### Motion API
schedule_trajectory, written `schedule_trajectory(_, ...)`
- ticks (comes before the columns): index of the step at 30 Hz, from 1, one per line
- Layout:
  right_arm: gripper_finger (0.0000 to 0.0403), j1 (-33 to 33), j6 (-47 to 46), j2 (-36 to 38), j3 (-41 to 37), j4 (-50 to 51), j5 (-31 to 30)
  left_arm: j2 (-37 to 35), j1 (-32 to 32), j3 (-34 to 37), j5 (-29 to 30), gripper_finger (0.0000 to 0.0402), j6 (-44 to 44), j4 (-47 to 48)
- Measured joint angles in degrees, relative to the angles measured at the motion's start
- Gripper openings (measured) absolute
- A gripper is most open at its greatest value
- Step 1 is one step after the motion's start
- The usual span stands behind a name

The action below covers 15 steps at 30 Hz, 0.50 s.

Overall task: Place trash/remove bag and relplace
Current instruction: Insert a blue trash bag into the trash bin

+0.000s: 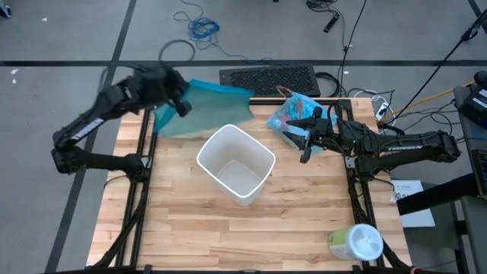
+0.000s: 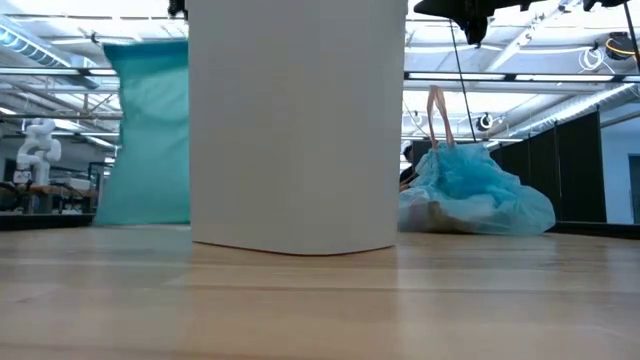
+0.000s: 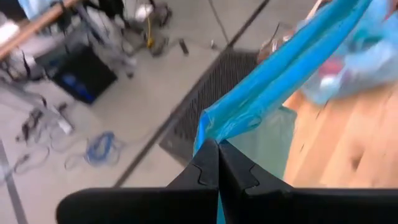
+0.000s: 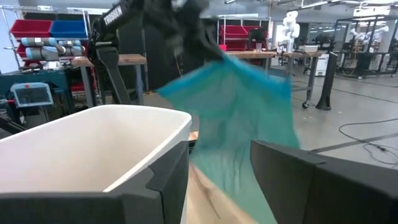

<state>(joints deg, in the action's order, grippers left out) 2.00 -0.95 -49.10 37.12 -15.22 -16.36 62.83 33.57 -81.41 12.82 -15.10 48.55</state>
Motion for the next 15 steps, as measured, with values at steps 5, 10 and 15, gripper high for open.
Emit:
schedule_trajectory(5,0.0164,0.0,0.1,0.0,0.0,-1.1,0.0,0.1,-1.6,-11.4,-1.1,0.0,-0.8,3.7)
schedule_trajectory(10,0.0164,0.0,0.2,0.0,0.0,-3.0,0.0,1.1,-4.2,-21.4,-5.7,0.0,-0.2,5.4)
schedule_trajectory(15,0.0164,-0.3,0.5,0.0,0.0,-3.5,0.0,4.3,-7.8,-30.6,-11.3,0.0,3.7,6.2)
